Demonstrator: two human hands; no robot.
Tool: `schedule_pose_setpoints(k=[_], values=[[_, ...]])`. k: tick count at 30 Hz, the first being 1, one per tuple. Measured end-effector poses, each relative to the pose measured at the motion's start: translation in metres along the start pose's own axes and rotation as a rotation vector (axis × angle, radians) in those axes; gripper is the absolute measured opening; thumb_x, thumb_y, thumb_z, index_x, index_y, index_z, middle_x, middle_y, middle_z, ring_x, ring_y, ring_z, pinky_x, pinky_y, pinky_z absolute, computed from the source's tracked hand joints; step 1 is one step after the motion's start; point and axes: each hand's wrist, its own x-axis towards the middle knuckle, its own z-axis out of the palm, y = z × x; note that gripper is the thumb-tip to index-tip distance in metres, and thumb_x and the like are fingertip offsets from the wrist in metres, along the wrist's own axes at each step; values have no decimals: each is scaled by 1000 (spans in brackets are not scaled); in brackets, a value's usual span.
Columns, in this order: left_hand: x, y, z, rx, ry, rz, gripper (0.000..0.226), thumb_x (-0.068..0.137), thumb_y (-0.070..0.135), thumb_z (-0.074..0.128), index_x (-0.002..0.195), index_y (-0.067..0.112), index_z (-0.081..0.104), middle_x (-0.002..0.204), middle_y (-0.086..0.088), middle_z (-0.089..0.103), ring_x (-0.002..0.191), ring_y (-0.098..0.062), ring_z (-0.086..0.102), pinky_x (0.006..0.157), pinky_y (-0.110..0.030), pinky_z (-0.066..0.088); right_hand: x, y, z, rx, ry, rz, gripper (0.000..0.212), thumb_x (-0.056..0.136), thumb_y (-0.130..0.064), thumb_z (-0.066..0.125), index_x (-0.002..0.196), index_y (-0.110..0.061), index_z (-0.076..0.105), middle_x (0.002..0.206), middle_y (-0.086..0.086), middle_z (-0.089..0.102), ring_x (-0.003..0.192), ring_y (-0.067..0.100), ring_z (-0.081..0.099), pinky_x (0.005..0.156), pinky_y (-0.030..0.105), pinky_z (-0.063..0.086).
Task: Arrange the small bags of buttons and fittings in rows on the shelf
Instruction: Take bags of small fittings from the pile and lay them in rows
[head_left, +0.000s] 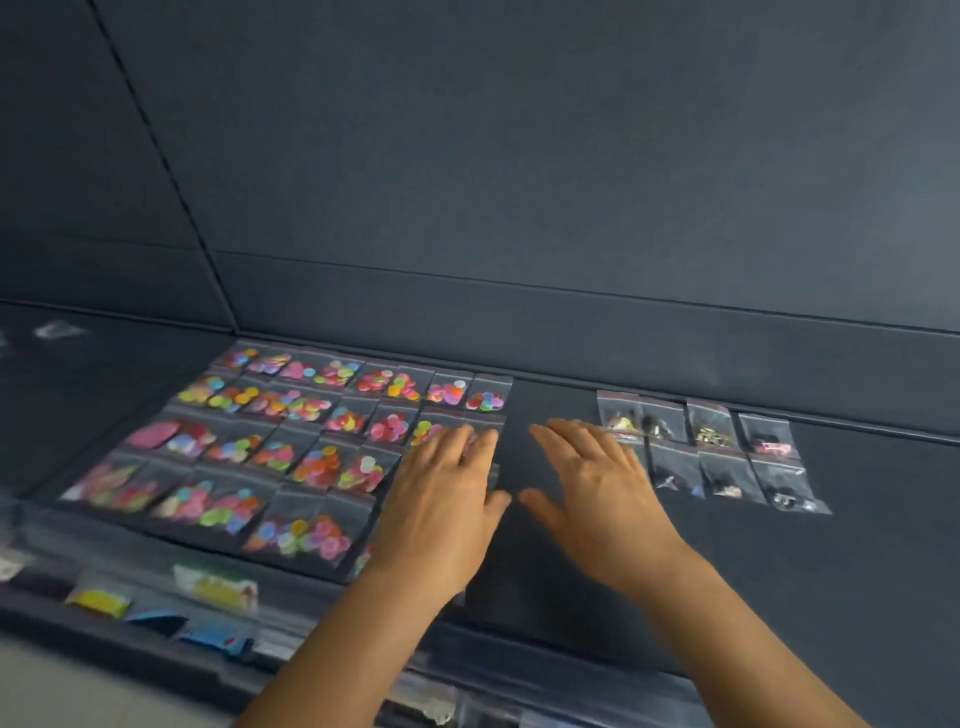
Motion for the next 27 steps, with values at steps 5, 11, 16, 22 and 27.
schedule_pose_setpoints(k=[5, 11, 16, 22, 27], values=[[-45, -90, -27, 6, 10, -89, 63, 97, 45, 40, 151, 26, 13, 157, 4, 18, 143, -18, 16, 118, -34, 17, 13, -99, 21, 31, -49, -77, 61, 95, -45, 44, 148, -28, 21, 155, -7, 22, 144, 17, 15, 116, 35, 12], [-99, -195, -57, 34, 53, -160, 63, 97, 45, 41, 150, 24, 15, 154, 5, 24, 141, -17, 20, 117, -31, 16, 29, -214, 55, 72, -71, -150, 61, 94, -46, 45, 147, -26, 23, 154, -6, 24, 143, 17, 16, 117, 39, 14], [-136, -270, -78, 53, 76, -224, 63, 97, 44, 40, 151, 24, 14, 155, 4, 22, 142, -16, 18, 116, -30, 16, 44, -295, 78, 89, -100, -212, 62, 94, -46, 45, 148, -26, 21, 155, -6, 21, 144, 17, 13, 117, 36, 8], [-157, -342, -93, 47, 126, -320, 62, 97, 43, 42, 150, 24, 17, 152, 2, 28, 139, -16, 23, 114, -28, 18, 70, -368, 99, 88, -143, -300, 59, 95, -43, 44, 147, -24, 24, 154, -6, 23, 143, 16, 15, 116, 35, 11], [-157, -404, -100, 21, 156, -390, 62, 97, 42, 43, 150, 23, 18, 152, 2, 30, 139, -16, 24, 116, -29, 20, 110, -420, 124, 87, -170, -369, 61, 94, -45, 44, 148, -26, 23, 154, -7, 22, 142, 14, 16, 116, 34, 11]])
